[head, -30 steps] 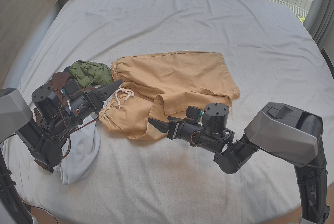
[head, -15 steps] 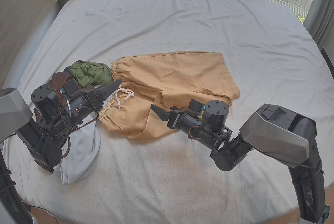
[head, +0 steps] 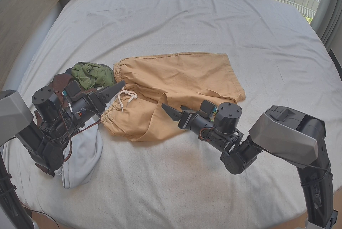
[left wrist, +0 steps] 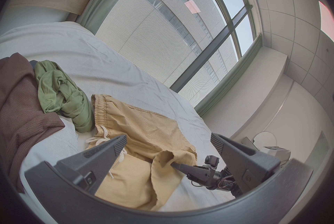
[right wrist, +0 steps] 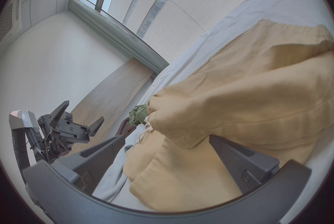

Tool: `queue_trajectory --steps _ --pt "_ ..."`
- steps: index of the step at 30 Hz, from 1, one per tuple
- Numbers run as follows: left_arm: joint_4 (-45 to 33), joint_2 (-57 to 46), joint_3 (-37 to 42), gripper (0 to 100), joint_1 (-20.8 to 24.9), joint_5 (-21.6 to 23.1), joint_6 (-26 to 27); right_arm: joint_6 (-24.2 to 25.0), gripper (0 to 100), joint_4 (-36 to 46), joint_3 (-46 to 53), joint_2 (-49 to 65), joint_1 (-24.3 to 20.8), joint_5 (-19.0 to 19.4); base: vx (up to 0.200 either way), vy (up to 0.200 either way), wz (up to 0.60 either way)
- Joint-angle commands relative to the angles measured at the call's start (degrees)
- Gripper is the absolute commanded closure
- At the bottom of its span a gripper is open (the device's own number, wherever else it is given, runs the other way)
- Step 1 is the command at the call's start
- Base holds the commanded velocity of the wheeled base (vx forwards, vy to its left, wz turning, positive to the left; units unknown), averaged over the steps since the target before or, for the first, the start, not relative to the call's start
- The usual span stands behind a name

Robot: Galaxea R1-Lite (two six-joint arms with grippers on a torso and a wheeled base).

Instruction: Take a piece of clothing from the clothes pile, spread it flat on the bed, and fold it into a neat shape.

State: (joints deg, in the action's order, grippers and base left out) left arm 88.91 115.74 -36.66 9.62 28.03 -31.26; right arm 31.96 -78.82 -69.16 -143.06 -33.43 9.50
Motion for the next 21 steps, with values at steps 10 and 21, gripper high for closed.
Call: queue_trajectory --steps 10,21 --pt "0.0 0.0 -0.1 0 0.0 0.0 0.0 -0.2 0 -0.1 -0.7 3.3 4.7 -1.1 0.000 0.000 0.00" --pt "0.0 0.0 0.0 0 0.0 0.0 0.0 -1.5 0 0.1 0.3 4.8 6.4 -2.0 0.000 0.000 0.00"
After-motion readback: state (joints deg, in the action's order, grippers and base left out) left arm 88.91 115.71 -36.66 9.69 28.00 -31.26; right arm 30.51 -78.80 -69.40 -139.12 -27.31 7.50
